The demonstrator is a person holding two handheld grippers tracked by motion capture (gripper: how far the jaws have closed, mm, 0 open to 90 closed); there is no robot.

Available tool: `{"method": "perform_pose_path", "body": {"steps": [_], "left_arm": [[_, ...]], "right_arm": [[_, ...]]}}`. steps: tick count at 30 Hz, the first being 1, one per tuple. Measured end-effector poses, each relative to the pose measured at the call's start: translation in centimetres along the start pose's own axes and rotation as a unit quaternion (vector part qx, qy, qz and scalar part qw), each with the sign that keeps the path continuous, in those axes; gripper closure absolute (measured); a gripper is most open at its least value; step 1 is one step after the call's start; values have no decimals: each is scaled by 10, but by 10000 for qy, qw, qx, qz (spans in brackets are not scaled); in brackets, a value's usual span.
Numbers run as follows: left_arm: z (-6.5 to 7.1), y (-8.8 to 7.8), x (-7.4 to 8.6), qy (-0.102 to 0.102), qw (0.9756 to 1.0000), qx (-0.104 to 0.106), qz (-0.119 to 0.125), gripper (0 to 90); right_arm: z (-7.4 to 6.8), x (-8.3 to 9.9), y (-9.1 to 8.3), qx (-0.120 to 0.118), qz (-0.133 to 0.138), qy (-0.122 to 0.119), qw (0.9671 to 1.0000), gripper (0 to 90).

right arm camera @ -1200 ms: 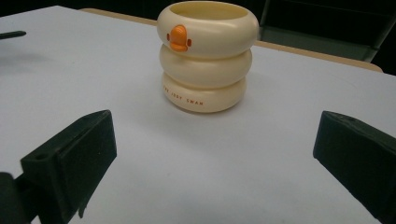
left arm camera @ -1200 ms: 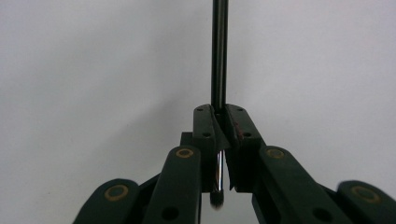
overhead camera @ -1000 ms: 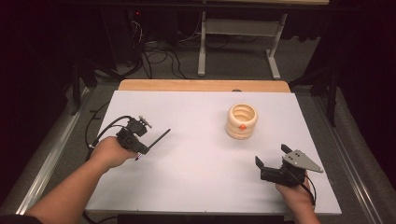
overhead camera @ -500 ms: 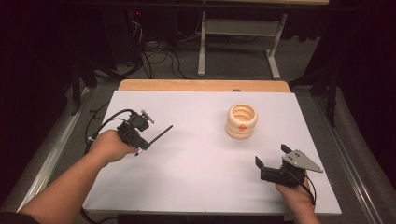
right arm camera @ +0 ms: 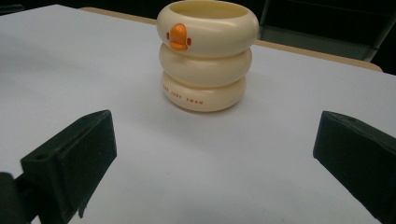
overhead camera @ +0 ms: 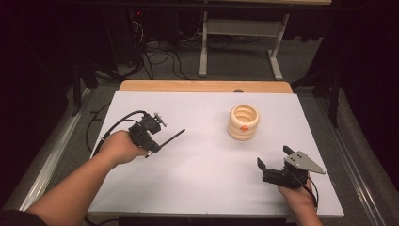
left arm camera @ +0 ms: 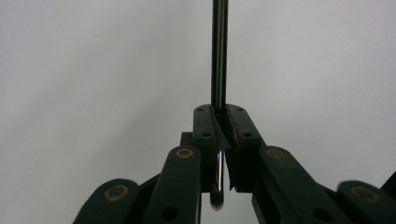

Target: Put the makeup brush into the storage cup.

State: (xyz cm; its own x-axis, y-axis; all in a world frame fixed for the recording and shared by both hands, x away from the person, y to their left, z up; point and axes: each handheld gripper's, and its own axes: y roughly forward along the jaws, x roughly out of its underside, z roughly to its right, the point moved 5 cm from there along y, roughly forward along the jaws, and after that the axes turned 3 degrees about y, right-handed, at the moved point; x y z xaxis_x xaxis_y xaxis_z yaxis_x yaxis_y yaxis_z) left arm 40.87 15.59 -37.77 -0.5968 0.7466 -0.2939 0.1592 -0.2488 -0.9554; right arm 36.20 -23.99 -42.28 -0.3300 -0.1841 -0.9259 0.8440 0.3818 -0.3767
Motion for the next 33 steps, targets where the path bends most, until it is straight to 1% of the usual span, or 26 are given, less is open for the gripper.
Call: {"method": "perform_pose_path", "body": {"steps": [8,10,18,28,33], "left_arm": [[19,5,-14,272,9996,119,20,837],[23,6,-17,363,9992,140,0,836],[39,12,-28,596,9980,221,-47,836],[58,19,-40,893,9954,295,-182,836],[66,22,-46,1070,9933,312,-297,837]], "right_arm": [[-1,0,0,2,-17,5,10000,9],[-1,0,0,3,-16,-1,10000,9],[-1,0,0,3,-14,-14,10000,9],[-1,0,0,3,-10,-22,10000,9],[-1,1,0,-4,-18,-18,10000,9]]}}
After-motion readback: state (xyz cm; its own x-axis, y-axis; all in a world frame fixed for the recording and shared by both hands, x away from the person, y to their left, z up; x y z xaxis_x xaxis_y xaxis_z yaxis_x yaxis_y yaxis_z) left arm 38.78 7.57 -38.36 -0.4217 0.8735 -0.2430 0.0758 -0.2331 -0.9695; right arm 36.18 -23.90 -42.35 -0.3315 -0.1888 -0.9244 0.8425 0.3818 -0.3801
